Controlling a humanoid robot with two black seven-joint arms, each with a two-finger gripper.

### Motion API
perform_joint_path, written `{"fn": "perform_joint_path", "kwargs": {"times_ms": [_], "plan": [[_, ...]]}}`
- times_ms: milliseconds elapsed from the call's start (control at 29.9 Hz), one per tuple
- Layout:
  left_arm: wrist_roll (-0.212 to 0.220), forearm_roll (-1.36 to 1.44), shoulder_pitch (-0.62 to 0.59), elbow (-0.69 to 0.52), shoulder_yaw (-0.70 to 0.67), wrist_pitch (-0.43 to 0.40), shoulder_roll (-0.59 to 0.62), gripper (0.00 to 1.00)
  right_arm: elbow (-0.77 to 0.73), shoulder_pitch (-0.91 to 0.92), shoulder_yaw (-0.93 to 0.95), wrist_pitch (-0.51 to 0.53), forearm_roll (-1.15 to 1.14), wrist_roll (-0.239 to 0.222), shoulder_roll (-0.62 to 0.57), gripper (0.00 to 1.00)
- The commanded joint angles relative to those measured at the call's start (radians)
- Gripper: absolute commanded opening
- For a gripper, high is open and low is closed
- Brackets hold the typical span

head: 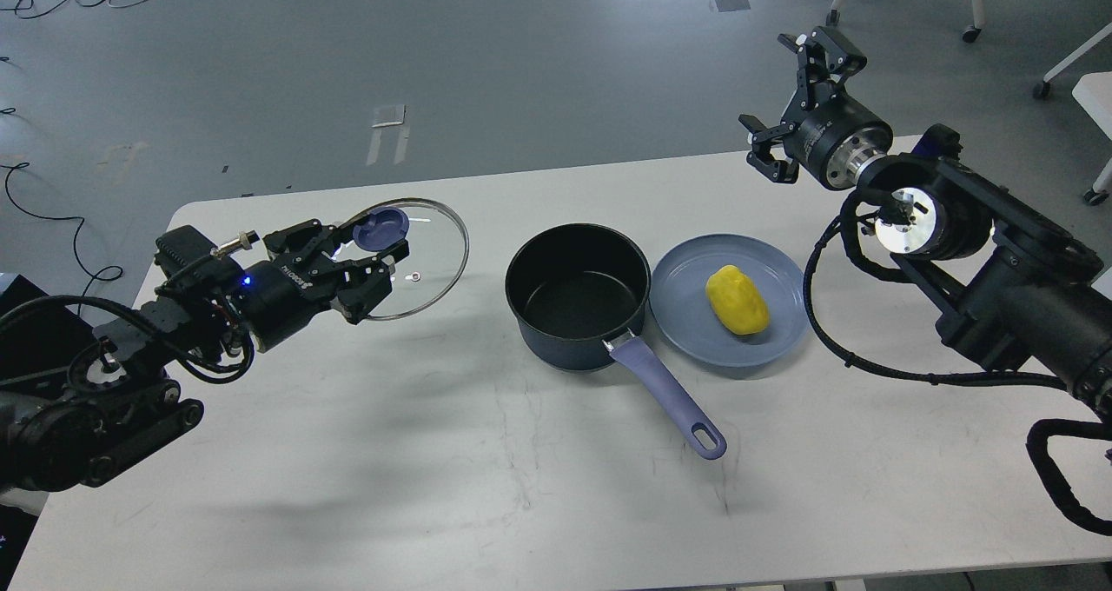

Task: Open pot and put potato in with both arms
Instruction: 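Lower the lid onto the table nearer the robot beside the pot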

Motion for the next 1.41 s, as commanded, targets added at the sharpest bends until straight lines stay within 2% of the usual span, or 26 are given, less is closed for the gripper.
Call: {"fn": "perform_joint_path", "kwargs": {"times_ms": [0,703,836,1104,1372], "plan": [[0.000,-0.021,0.002,0.000,0.000,0.000,0.004,0.45,0.000,0.000,-0.001,0.000,0.000,0.000,0.000,1.00],[0.000,-0.031,0.081,0.025,0.001,0.000,0.016,0.46,0.002,-0.005,-0.004,0.000,0.000,0.000,-0.006,1.00],[0.000,-0.031,0.116,0.081,0.001,0.000,0.004,0.47,0.002,-0.006,-0.004,0.000,0.000,0.000,-0.006,1.00],[0.000,-0.031,0.215,0.097,0.003,0.000,-0.022,0.47,0.002,-0.008,-0.004,0.000,0.000,0.000,-0.006,1.00],[0.000,-0.034,0.220,0.177,0.001,0.000,-0.084,0.51,0.002,-0.016,-0.004,0.000,0.000,0.000,-0.006,1.00]]}}
